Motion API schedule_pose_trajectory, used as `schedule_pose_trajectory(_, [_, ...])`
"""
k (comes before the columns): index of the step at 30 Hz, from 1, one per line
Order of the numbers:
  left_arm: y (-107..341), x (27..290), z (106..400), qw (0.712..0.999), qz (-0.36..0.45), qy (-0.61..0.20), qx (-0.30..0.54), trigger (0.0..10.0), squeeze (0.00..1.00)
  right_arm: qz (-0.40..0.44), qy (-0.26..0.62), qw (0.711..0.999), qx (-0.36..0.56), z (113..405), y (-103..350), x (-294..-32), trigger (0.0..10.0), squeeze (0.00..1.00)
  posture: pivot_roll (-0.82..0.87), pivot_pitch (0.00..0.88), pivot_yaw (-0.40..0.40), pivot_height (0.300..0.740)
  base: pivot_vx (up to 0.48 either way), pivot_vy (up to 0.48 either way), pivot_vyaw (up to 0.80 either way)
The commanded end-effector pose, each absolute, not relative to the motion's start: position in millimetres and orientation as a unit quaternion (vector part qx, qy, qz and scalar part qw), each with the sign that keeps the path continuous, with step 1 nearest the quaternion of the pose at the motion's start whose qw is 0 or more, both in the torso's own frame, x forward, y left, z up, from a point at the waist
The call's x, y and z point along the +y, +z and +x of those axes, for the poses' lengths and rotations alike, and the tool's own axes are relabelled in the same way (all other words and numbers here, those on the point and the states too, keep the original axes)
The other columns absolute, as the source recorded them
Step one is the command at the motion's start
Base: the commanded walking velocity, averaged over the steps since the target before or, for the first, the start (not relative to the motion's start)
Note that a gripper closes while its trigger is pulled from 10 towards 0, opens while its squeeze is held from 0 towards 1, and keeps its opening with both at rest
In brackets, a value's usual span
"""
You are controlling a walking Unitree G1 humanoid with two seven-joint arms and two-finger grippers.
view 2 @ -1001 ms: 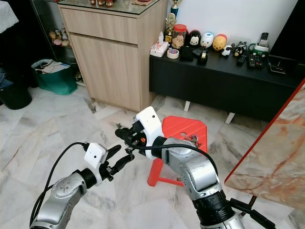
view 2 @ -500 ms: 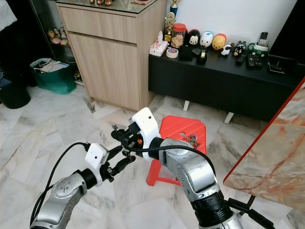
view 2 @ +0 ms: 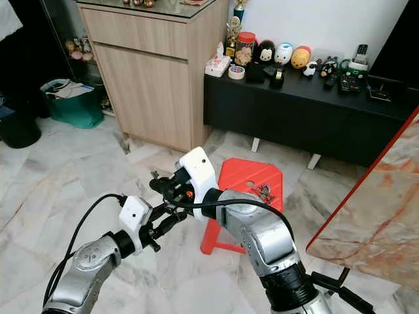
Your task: Hang keys on a hook
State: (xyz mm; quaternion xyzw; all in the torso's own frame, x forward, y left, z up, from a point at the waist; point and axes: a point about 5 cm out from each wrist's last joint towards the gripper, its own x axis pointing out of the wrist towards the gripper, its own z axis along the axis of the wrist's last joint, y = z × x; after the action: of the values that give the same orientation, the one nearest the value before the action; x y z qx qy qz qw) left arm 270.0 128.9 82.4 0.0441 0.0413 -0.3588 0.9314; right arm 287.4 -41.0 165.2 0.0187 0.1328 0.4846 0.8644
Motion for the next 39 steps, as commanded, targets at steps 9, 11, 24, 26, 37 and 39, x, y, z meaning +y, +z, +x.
schedule_pose_trajectory(9, [84, 129, 266, 0.927, 0.046, -0.371, 0.04, 0.0, 0.0, 0.014, 0.481, 0.869, 0.116, 290, 175, -42, 10.0, 0.0, 0.07, 0.053, -0.075, 0.74, 0.0, 0.0, 0.0])
schedule_pose_trajectory(11, [84, 129, 266, 0.926, 0.045, -0.373, 0.04, 0.0, 0.0, 0.013, 0.479, 0.87, 0.116, 292, 175, -43, 10.0, 0.0, 0.07, 0.053, -0.075, 0.74, 0.0, 0.0, 0.0])
schedule_pose_trajectory(24, [84, 130, 265, 0.925, 0.044, -0.376, 0.038, 0.0, 0.0, 0.01, 0.459, 0.88, 0.12, 296, 173, -52, 10.0, 0.0, 0.07, 0.054, -0.076, 0.74, 0.0, 0.0, 0.0])
schedule_pose_trajectory(26, [84, 132, 264, 0.925, 0.045, -0.375, 0.038, 0.0, 0.0, 0.007, 0.442, 0.888, 0.125, 300, 171, -61, 10.0, 0.0, 0.07, 0.056, -0.075, 0.74, 0.0, 0.0, 0.0])
schedule_pose_trajectory(37, [85, 133, 262, 0.927, 0.043, -0.37, 0.037, 0.0, 0.0, -0.013, 0.386, 0.908, 0.159, 308, 154, -92, 10.0, 0.0, 0.07, 0.056, -0.073, 0.74, 0.0, 0.0, 0.0])
schedule_pose_trajectory(39, [86, 133, 261, 0.927, 0.042, -0.37, 0.036, 0.0, 0.0, -0.011, 0.381, 0.91, 0.166, 308, 150, -95, 10.0, 0.0, 0.07, 0.057, -0.071, 0.74, 0.0, 0.0, 0.0])
